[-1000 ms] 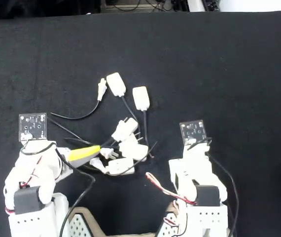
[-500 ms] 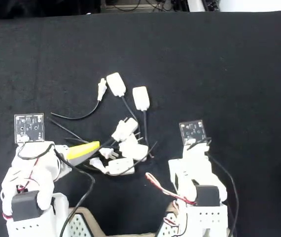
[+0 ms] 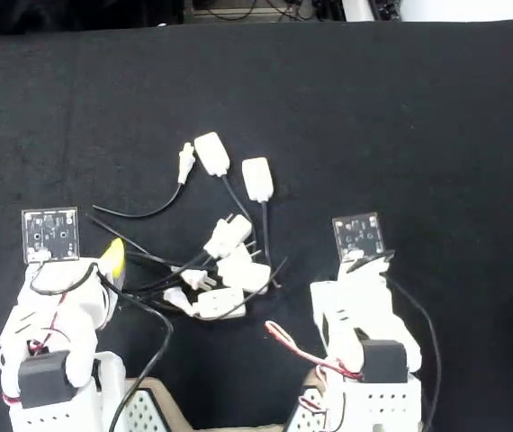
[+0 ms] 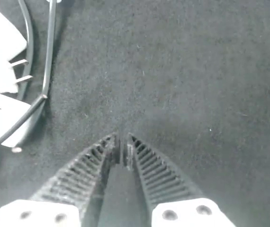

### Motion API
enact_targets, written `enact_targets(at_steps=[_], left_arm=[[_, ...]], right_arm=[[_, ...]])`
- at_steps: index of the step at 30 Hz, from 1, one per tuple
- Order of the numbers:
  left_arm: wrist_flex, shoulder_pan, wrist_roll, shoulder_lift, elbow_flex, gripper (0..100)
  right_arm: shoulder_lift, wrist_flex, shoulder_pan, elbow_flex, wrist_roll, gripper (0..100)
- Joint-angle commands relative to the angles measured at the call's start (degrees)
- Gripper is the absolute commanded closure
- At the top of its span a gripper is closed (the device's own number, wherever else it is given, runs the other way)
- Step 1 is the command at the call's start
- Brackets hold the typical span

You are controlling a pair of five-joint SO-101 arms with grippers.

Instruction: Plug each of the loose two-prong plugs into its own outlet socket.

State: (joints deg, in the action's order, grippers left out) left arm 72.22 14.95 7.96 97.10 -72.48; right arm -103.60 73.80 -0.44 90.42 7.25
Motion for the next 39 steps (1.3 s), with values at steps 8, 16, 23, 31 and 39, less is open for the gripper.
enact_targets(at_steps=[8, 16, 23, 31, 39], left_arm=[[0.26, -0.04, 0.09, -0.26, 0.31, 80], [0.35, -0.13, 1.76, -0.44, -1.98, 98], [0.62, 1.19, 2.37, -0.09, -3.91, 97], [0.35, 6.64, 4.75, 0.0, -8.66, 97], [-0.88, 7.6, 4.57, 0.0, -10.86, 97]], right_arm=[[-3.3, 3.16, -0.26, -15.96, -0.18, 96.1], [-1.8, 3.16, -0.26, -22.2, -0.09, 96.2], [16.04, 5.1, -0.62, -32.48, -0.09, 96.0], [40.66, 5.63, -1.41, -47.69, 5.54, 95.9], [52.18, 1.67, -14.68, -49.71, 6.77, 95.1]])
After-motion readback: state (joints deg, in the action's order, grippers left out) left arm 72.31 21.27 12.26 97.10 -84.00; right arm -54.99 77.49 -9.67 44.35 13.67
